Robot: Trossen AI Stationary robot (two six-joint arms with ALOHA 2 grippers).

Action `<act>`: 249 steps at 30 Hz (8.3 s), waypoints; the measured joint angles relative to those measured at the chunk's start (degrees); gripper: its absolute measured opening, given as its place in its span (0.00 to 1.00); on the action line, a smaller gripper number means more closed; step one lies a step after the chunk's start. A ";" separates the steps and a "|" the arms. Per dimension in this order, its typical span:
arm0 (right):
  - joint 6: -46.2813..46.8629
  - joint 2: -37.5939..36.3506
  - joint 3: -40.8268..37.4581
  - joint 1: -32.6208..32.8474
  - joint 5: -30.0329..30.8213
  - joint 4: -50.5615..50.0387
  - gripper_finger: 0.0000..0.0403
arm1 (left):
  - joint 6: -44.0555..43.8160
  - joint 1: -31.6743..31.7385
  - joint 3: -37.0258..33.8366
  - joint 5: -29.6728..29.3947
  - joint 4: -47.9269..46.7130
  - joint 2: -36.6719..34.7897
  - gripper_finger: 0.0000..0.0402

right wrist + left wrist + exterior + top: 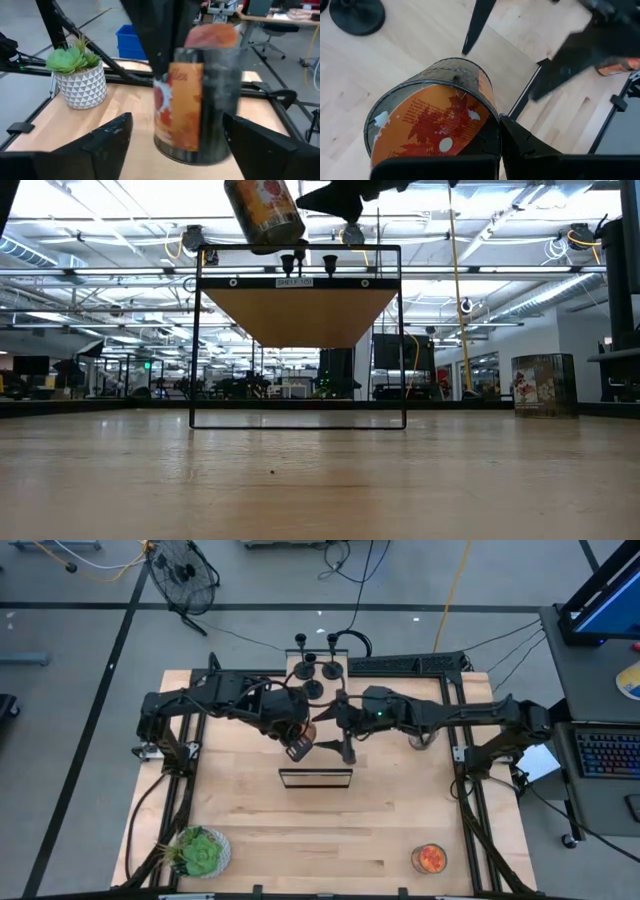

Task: Pick & Place candle stick holders
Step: Put the top orange scented candle on the shelf

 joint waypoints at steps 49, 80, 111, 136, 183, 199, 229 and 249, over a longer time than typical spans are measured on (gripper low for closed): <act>5.04 2.13 1.58 -0.52 6.30 1.62 0.89 | 4.91 -2.21 -0.11 -1.83 13.67 -0.04 0.00; 7.73 3.49 1.35 -0.50 7.31 2.68 0.88 | 4.39 -2.34 0.11 -1.31 11.94 -0.15 0.00; 9.11 3.32 1.51 -0.42 7.43 -0.15 0.84 | 3.64 -2.32 -0.09 -1.82 11.76 0.00 0.01; 10.89 3.27 1.48 -0.64 13.71 -1.16 0.84 | 3.36 -1.46 -0.11 -3.01 7.63 -2.18 0.49; 22.37 3.27 -24.23 -3.78 28.44 30.79 0.85 | 2.19 -4.94 -0.09 -12.41 -3.43 -3.54 0.43; 19.32 3.27 -24.29 -3.96 26.56 34.39 0.89 | 0.67 -4.72 -0.09 -13.46 -2.18 -3.52 0.43; 16.71 3.27 -24.27 -5.44 24.79 42.67 0.91 | 0.64 -4.72 -0.09 -13.44 -1.00 -3.52 0.43; 16.97 3.27 -24.26 -5.36 19.26 44.62 0.91 | 0.47 -4.72 -0.09 -13.46 -0.50 -3.52 0.43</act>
